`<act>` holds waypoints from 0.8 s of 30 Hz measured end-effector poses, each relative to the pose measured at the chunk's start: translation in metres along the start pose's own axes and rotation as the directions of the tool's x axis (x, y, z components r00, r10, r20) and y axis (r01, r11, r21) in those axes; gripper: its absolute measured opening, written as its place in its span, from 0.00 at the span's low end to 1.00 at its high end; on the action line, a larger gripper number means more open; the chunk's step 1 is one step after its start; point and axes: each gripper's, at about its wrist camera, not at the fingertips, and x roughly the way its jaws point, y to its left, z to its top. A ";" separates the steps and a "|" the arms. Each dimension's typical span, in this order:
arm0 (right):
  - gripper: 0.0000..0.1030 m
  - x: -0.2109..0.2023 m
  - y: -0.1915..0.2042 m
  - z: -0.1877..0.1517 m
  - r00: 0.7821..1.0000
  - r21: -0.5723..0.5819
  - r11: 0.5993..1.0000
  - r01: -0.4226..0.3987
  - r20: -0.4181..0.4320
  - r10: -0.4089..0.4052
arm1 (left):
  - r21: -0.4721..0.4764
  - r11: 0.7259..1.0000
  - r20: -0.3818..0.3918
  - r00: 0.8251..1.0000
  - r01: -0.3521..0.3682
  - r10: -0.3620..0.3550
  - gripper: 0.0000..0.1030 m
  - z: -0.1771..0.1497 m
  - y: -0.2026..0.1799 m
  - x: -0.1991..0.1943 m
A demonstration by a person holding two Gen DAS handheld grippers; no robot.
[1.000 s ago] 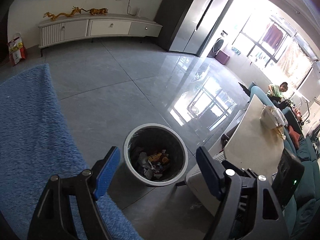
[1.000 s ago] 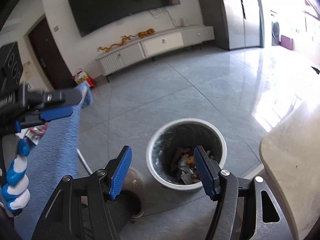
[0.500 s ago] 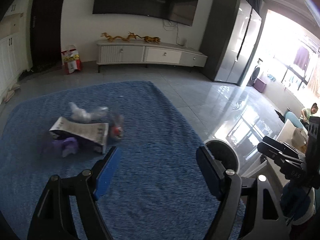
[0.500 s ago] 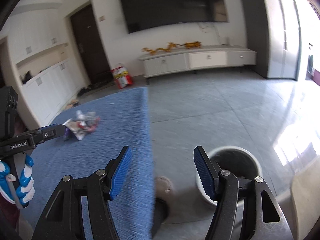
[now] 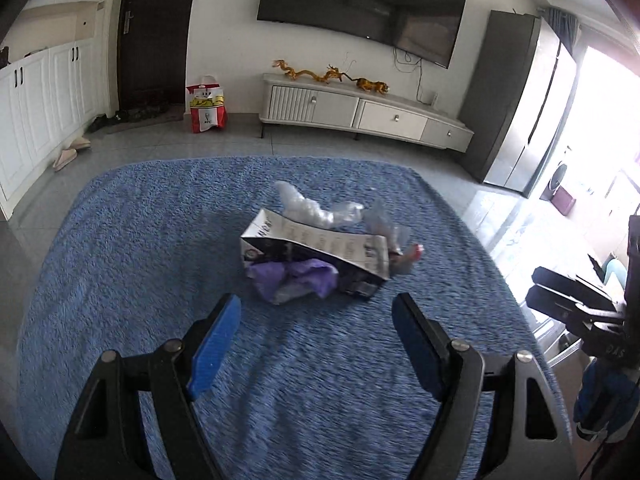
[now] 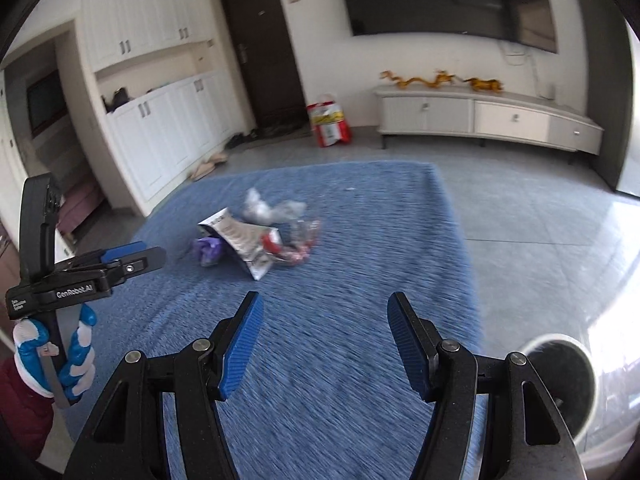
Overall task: Collect trash
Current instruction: 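Move both tools back over the carton and bags on the rug, then grasp the purple bag with the left tool while the right tool grasps the white milk carton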
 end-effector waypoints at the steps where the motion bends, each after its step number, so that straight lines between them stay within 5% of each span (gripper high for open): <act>1: 0.62 0.005 0.004 0.002 1.000 -0.012 1.000 -0.008 -0.004 0.008 | 0.010 1.000 -0.001 1.000 -0.001 0.001 0.75 0.000 0.002 0.002; 11: 0.62 0.068 0.046 0.054 0.995 -0.162 0.982 -0.102 -0.037 0.097 | 0.160 0.987 -0.030 0.999 0.017 -0.013 0.75 0.009 0.002 0.042; 17: 0.62 0.106 0.058 0.065 0.989 -0.198 0.972 -0.124 -0.101 0.106 | 0.171 0.985 -0.086 0.996 0.022 -0.007 0.73 0.008 0.009 0.073; 24: 0.62 0.139 0.076 0.069 0.977 -0.255 0.953 -0.162 -0.175 0.119 | 0.032 0.999 -0.141 0.989 0.040 -0.035 0.32 0.003 0.044 0.092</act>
